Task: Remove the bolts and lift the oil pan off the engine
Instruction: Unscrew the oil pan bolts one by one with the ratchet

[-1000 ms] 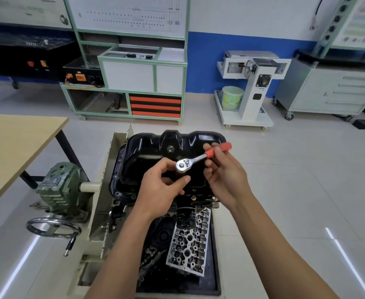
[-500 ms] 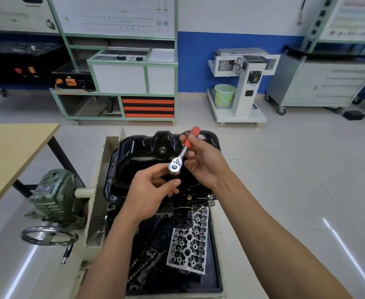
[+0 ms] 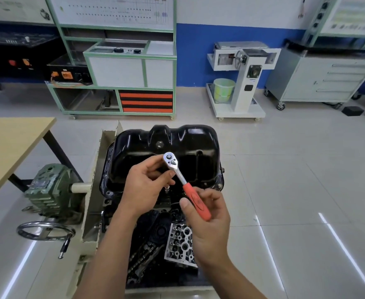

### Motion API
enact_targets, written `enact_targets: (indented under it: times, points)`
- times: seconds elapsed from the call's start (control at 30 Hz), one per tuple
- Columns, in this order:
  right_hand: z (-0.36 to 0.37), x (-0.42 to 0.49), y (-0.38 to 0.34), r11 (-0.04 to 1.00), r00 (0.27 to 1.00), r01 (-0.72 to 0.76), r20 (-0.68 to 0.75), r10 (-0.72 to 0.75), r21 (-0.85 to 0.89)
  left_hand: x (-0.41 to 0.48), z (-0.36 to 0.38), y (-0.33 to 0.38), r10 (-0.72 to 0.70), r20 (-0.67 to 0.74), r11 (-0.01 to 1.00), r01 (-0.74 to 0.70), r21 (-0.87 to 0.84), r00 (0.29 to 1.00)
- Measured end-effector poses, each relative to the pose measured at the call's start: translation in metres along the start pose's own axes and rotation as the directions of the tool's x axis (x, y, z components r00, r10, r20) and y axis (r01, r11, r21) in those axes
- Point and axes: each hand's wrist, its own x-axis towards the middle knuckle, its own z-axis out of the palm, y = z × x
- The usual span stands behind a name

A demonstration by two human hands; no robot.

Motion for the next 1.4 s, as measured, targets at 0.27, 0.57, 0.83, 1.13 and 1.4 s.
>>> enact_targets:
  times: [0.27,0.57,0.83,1.13,1.4]
  points:
    - [-0.01,0.073,-0.027,0.992,0.995,-0.098,0.026,0.096,0.074,-0.001,0.003,0.003,0.002,-0.052,0.999,0.001,0.054,0.999]
    - [0.054,0.16,-0.041,0.871,0.812,-0.49,0.34,0.473,-0.041,-0.005,0.01,0.003,-0.082,0.061,0.995,0.078,0.066,0.995]
    - [0.09,0.179,-0.04,0.794,0.679,-0.496,0.414,0.607,-0.351,0.004,0.001,0.008,-0.098,0.099,0.985,0.082,0.153,0.99]
    - [0.008,0.097,-0.037,0.874,0.909,-0.396,0.255,0.329,0.283,0.004,-0.001,-0.003,-0.048,-0.01,0.996,0.048,0.079,0.999]
    - [0.017,0.011,-0.01,0.964,0.984,-0.168,0.088,0.152,0.206,0.009,0.001,-0.005,-0.033,-0.049,0.996,0.036,0.078,0.998]
